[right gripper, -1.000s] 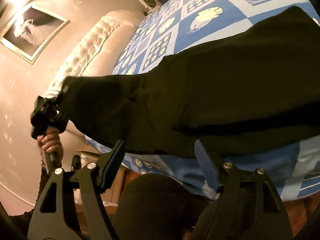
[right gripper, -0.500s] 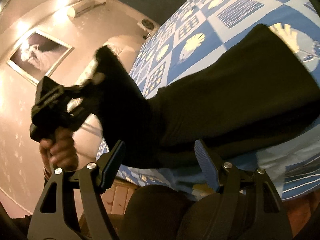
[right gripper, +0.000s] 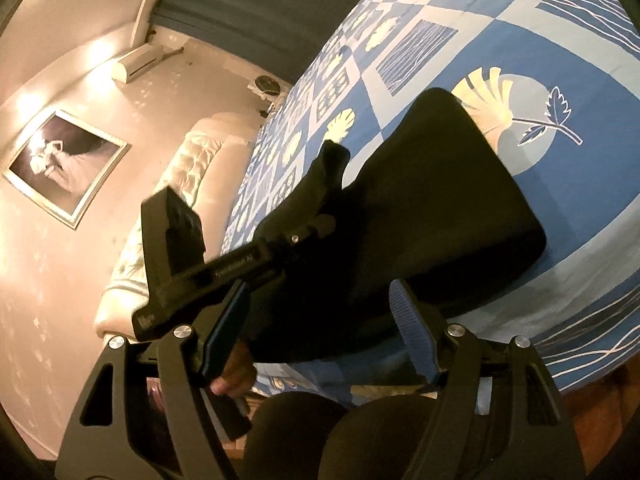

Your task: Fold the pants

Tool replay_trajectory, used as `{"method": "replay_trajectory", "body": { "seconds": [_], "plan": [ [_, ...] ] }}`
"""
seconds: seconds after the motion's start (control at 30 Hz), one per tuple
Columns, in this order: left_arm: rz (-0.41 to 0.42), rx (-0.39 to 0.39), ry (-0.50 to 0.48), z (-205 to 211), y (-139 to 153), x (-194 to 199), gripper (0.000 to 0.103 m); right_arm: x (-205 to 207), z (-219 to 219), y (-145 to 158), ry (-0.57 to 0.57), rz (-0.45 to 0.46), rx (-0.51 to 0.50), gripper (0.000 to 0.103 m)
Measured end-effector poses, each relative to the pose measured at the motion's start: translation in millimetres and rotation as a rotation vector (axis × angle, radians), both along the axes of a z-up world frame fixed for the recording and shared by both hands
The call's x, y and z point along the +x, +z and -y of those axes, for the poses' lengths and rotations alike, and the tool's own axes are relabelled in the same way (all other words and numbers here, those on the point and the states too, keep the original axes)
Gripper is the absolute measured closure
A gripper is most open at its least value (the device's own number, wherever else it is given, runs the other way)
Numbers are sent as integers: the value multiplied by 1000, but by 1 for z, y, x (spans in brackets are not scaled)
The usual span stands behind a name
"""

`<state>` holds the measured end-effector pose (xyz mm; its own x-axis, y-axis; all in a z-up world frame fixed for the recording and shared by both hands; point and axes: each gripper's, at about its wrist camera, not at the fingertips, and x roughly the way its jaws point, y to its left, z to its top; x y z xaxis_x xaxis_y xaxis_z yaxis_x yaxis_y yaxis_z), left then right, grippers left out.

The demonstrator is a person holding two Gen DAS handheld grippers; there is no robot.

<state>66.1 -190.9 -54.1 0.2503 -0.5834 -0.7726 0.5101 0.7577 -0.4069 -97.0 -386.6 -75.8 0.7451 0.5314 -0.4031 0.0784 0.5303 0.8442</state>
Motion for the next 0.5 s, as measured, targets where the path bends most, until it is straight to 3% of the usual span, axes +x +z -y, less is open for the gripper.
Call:
{"method": "replay_trajectory", "body": {
  "seconds": [0.13, 0.3, 0.4, 0.5],
  "plan": [
    [90, 38, -39, 1, 15, -18, 83, 2, 7, 3, -17, -1, 26, 23],
    [173, -45, 42, -43, 56, -36, 30, 19, 12, 8, 3, -25, 47, 22],
    [193, -87, 181, -93, 71, -34, 26, 38, 9, 7, 14, -55, 23, 22],
    [140, -84, 307, -139, 61, -22, 25, 64, 5, 1, 41, -97, -20, 22]
  ]
}}
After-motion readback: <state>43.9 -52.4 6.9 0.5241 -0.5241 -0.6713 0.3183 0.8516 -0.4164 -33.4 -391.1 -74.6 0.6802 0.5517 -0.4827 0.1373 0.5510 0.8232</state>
